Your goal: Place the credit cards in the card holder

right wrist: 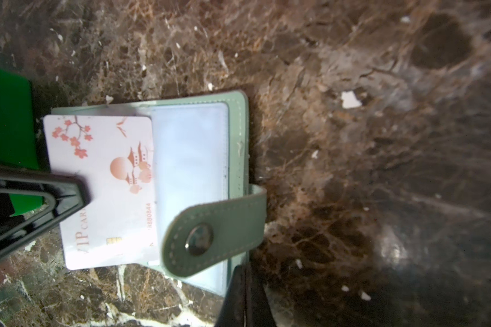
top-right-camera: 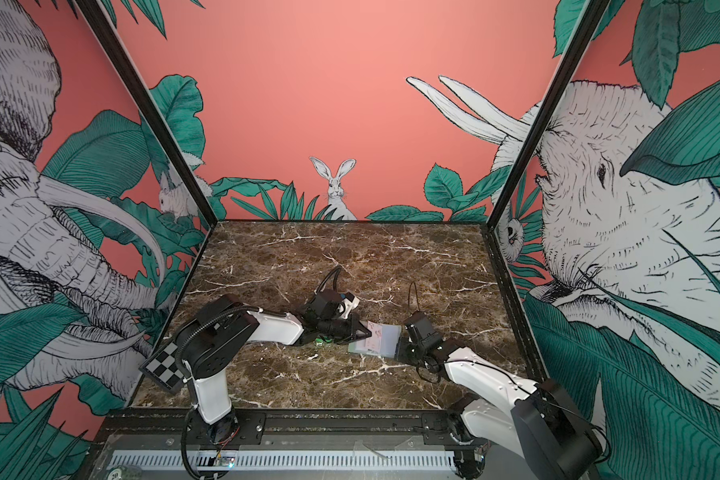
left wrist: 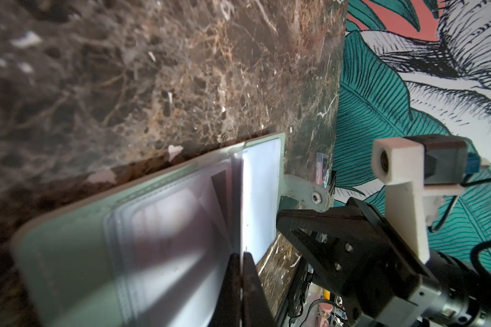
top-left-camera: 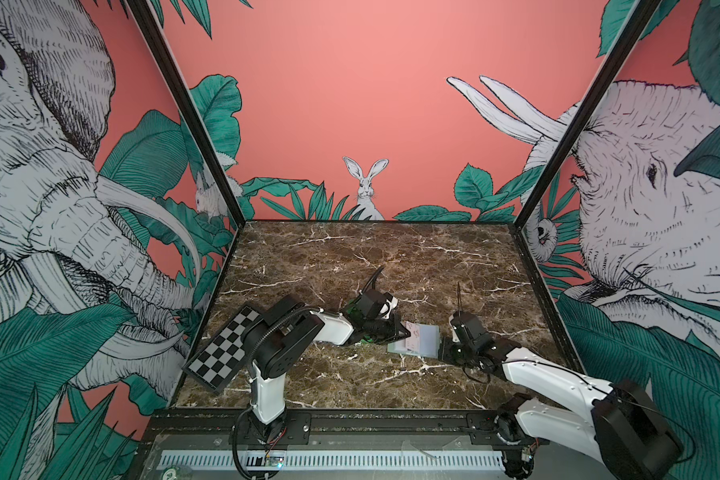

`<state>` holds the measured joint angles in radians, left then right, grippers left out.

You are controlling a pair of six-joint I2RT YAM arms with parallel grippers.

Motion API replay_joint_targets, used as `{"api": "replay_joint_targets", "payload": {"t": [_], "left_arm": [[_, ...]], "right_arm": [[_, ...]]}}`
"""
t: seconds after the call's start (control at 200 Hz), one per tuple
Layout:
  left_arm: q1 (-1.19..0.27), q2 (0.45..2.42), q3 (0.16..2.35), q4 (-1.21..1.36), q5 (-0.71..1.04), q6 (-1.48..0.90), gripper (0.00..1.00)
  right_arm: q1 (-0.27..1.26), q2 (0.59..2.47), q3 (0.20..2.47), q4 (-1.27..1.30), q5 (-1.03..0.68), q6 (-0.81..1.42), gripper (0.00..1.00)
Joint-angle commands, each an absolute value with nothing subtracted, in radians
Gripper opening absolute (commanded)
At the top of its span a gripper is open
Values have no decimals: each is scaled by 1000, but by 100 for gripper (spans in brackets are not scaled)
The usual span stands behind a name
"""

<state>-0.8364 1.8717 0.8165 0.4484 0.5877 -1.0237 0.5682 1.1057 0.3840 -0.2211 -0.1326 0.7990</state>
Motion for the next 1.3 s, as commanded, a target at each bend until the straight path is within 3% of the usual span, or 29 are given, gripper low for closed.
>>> {"api": "replay_joint_targets", "payload": {"t": [0.0,0.72,1.295], "left_arm": [[-839,1877,834,482,622,-1043,2],[-840,1899,837,512,645,-1059,2],[-839,1789,851,267,504,-962,3]], "right_arm": [[565,1108,368,-224,-108,785,5],[565,1109,373,-230,-103,784,4],[566,1104,373,-233,-103,783,3]]}}
